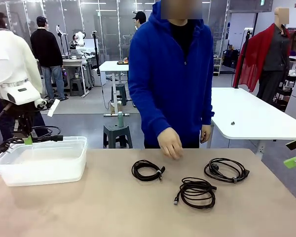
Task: Organize and store the cables.
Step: Place the Power Cable into the Organizing box.
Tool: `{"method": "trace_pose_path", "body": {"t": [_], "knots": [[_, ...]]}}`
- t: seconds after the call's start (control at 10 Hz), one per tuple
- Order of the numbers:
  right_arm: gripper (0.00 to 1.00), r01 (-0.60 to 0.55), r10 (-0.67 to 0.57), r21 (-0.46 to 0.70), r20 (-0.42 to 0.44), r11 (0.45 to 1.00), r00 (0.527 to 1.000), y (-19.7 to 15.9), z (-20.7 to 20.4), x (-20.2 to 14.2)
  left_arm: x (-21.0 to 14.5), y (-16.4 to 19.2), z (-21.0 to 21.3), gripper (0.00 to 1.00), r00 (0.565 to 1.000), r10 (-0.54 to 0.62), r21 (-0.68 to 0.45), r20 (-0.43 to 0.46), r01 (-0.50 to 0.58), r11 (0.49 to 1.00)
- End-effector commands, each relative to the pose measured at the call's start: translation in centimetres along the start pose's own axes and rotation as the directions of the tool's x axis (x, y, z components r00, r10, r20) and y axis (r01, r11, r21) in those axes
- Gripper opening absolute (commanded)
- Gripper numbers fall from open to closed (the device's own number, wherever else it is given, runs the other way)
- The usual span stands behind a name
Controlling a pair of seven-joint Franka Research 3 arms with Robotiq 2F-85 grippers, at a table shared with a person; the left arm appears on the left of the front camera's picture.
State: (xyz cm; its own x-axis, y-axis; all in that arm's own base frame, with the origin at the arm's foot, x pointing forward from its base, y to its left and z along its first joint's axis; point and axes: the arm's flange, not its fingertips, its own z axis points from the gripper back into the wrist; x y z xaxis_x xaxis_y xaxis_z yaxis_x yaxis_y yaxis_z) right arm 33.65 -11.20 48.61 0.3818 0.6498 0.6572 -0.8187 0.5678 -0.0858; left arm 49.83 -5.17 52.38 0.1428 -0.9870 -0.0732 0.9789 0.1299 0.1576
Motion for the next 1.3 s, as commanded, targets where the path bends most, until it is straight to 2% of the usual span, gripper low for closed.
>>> {"method": "trace_pose_path", "body": {"t": [0.0, 0.2, 0.3, 1.2], "knots": [[1.00, 0.000, 0.000, 0.004, 0.009, 1.000, 1.000, 0.1, 0.1, 0.0, 0.5, 2.2, -0.6, 0.11, 0.998, 0.038, 0.037, -0.051, -0.037, 0.999], [1.00, 0.000, 0.000, 0.004, 0.009, 1.000, 1.000, 0.1, 0.1, 0.0, -0.1, 3.3, -2.4, 0.11, 0.994, 0.069, 0.010, -0.086, -0.068, 0.998], [1.00, 0.000, 0.000, 0.004, 0.009, 1.000, 1.000, 0.1, 0.1, 0.0, -0.7, 4.0, -3.6, 0.11, 0.995, 0.063, 0.038, -0.077, -0.061, 0.997], [1.00, 0.000, 0.000, 0.004, 0.009, 1.000, 1.000, 0.1, 0.1, 0.0, -2.9, 8.8, -10.7, 0.11, 0.997, 0.068, -0.121, 0.026, -0.065, 0.991]]}}
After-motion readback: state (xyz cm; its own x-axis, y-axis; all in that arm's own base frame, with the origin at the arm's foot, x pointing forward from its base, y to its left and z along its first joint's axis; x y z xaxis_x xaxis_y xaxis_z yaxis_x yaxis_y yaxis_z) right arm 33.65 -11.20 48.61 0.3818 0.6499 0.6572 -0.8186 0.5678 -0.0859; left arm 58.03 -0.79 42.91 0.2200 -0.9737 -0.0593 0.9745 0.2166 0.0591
